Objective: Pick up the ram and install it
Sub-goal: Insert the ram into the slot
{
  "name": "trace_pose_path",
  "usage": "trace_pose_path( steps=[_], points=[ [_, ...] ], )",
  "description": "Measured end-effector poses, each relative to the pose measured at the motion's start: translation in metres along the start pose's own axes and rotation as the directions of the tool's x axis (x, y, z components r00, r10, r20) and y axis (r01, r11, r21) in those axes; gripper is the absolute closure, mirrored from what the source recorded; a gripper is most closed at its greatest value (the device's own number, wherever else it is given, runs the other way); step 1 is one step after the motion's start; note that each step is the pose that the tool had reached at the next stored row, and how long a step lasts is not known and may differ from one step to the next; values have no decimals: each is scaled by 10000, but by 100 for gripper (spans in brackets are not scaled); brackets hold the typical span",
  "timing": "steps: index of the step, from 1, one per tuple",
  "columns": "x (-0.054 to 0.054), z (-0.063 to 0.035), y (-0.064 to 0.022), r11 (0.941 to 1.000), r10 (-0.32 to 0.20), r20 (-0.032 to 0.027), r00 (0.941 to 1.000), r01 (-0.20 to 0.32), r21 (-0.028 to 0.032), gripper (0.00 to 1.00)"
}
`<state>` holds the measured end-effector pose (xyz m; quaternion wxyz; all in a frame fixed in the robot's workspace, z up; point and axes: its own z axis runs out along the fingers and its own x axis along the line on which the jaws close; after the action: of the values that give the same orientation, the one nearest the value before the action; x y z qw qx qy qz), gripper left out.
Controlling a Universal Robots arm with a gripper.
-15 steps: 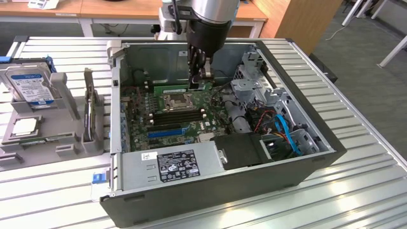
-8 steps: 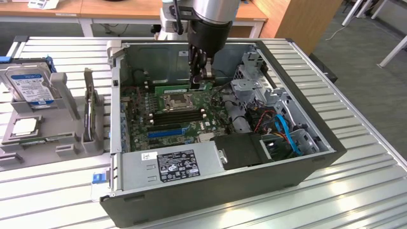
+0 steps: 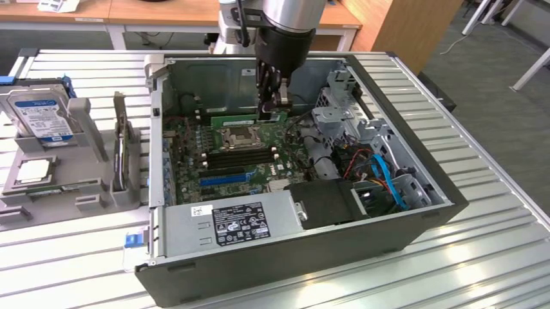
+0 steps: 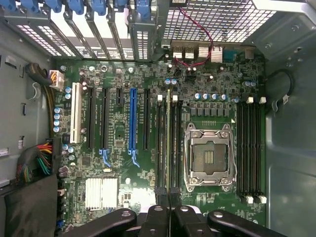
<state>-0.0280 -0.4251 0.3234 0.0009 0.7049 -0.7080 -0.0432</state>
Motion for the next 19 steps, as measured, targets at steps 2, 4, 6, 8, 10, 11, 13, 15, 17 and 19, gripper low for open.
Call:
trace_pose_path(
  steps=[2,4,6,8,10,11,13,15,17,19],
  points=[
    [3,0,1,10000,1,1,10000,-1,0,88],
    [11,0,0,10000,0,1,10000,0,0,88],
    [20,-1,0,10000,0,0,10000,0,0,88],
    [29,-2,0,10000,1,0,10000,-1,0,88],
    [30,-2,0,10000,1,0,10000,-1,0,88],
    [37,-2,0,10000,1,0,10000,-1,0,88],
    [37,-2,0,10000,1,0,10000,-1,0,88],
    [37,-2,0,10000,1,0,10000,-1,0,88],
    [37,-2,0,10000,1,0,10000,-1,0,88],
    [37,-2,0,10000,1,0,10000,-1,0,88]
  ],
)
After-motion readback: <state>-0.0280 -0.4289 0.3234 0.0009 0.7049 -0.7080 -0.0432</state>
